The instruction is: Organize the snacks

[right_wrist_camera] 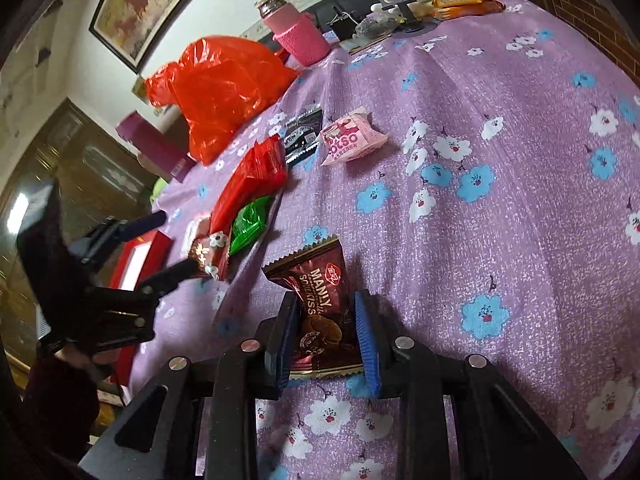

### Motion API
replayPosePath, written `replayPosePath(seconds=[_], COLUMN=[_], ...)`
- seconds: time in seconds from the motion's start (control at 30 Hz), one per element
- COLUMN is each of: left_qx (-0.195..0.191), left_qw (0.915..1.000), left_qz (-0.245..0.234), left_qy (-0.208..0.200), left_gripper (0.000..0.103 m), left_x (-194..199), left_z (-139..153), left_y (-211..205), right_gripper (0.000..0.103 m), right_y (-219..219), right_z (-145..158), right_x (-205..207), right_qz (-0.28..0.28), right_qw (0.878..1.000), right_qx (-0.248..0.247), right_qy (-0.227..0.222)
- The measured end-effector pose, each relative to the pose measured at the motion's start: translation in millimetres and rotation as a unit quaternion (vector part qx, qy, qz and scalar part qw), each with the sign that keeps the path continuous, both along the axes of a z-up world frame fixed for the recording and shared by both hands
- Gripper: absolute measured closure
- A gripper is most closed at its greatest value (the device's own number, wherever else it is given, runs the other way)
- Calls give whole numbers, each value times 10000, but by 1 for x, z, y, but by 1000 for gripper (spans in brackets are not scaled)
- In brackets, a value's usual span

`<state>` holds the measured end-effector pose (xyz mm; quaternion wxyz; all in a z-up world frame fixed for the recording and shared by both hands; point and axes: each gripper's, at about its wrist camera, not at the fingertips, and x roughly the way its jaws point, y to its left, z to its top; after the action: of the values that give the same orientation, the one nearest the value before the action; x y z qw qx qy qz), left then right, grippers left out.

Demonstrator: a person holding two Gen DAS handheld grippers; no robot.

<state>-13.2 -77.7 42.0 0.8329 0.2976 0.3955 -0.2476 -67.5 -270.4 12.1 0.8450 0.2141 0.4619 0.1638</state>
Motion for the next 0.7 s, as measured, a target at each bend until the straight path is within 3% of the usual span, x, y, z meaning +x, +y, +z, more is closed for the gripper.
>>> replayPosePath(seconds=[0.13, 0.23, 0.27, 0.33, 0.47, 0.7], left_qx=[370, 499, 341, 131, -129, -547], left_qw=[9981, 9971, 9977, 9976, 9970, 9954], left_qz=[-479, -547, -568, -586, -493, 252], left_qy=[-82, 159, 153, 355, 580, 740], left_gripper=[23, 25, 27, 45, 69, 73], left_x=[-6, -1, -2, -4, -11, -18], left_z=[-13, -25, -24, -24, -24, -26], left_y=[-11, -13, -10, -6, -6, -1], right_gripper=[74, 74, 74, 74, 73, 70], right_y=[-2, -2, -1, 1, -2, 1], right_z=[-3, -2, -2, -1, -3, -2], right_x=[-3, -2, -3, -3, -1, -2], right_qz=[-33, -11, 0, 6, 2, 17], right_qw=[9998, 9996, 9996, 9995, 9995, 9995], right_qx=[81, 59, 20, -16, 102, 21], right_qy=[-196, -269, -293, -310, -298, -304])
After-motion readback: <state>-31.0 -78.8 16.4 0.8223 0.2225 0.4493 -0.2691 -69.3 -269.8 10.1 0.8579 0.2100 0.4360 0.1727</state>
